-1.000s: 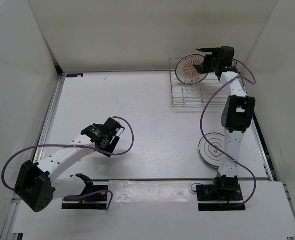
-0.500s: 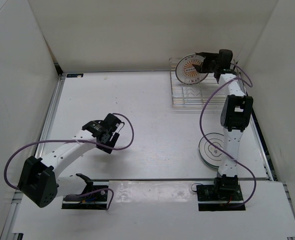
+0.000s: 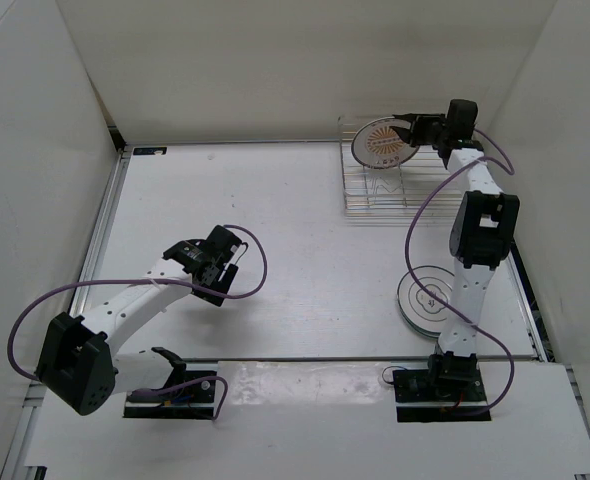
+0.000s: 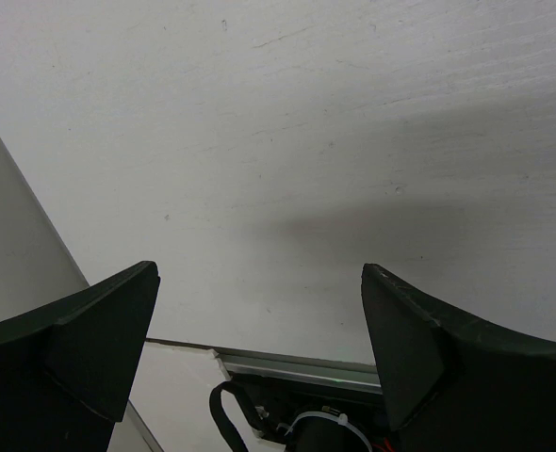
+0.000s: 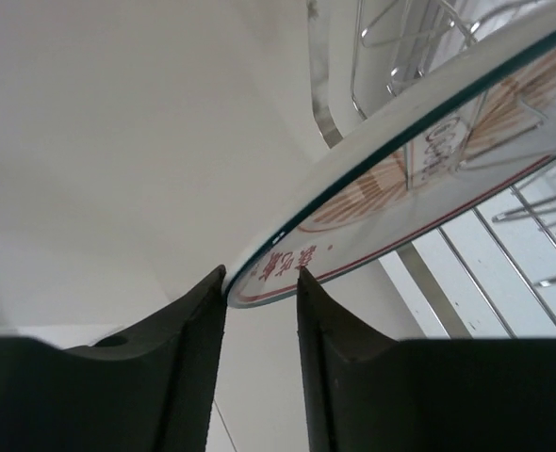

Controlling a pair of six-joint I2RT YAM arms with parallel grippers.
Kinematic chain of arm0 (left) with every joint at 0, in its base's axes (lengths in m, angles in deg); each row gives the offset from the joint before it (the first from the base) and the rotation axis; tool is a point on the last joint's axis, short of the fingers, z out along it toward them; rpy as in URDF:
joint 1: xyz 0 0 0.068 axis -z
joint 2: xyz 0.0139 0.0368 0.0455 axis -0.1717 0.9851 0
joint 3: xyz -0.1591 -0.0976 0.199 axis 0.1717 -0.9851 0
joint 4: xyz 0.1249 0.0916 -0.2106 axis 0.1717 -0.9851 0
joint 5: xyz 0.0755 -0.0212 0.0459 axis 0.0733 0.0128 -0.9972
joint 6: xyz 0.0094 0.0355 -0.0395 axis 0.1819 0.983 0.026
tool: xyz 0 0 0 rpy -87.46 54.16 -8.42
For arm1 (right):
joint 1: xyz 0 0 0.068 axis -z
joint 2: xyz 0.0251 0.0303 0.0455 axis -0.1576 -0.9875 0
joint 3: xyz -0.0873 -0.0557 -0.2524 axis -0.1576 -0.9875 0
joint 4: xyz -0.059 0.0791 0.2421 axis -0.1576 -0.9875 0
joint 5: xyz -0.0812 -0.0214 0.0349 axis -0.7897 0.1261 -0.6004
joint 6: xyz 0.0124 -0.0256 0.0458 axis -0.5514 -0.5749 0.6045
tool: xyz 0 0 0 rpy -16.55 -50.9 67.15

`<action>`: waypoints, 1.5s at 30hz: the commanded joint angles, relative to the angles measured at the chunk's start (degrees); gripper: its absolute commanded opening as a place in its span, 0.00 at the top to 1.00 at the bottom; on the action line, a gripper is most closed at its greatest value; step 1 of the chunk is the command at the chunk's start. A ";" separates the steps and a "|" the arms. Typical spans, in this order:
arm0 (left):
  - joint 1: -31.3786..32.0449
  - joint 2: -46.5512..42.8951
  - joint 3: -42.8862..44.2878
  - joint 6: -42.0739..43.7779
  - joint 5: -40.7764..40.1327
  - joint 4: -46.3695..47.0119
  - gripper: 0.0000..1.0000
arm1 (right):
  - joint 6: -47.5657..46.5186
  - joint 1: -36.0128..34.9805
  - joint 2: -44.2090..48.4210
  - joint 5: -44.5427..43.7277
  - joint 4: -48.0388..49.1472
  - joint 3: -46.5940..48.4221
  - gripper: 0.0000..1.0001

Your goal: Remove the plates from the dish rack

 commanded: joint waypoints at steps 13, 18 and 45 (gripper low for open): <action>-0.28 -2.19 0.60 -0.65 0.26 -0.15 0.00 | -7.28 1.66 9.96 7.47 -7.89 -10.47 0.86; -0.10 -2.54 0.16 -1.09 0.43 0.11 0.00 | -8.43 2.10 10.93 8.18 -10.09 -8.72 0.94; 0.60 -3.42 -0.72 -0.74 1.67 1.69 0.00 | 7.04 2.80 9.70 12.65 7.31 4.47 1.00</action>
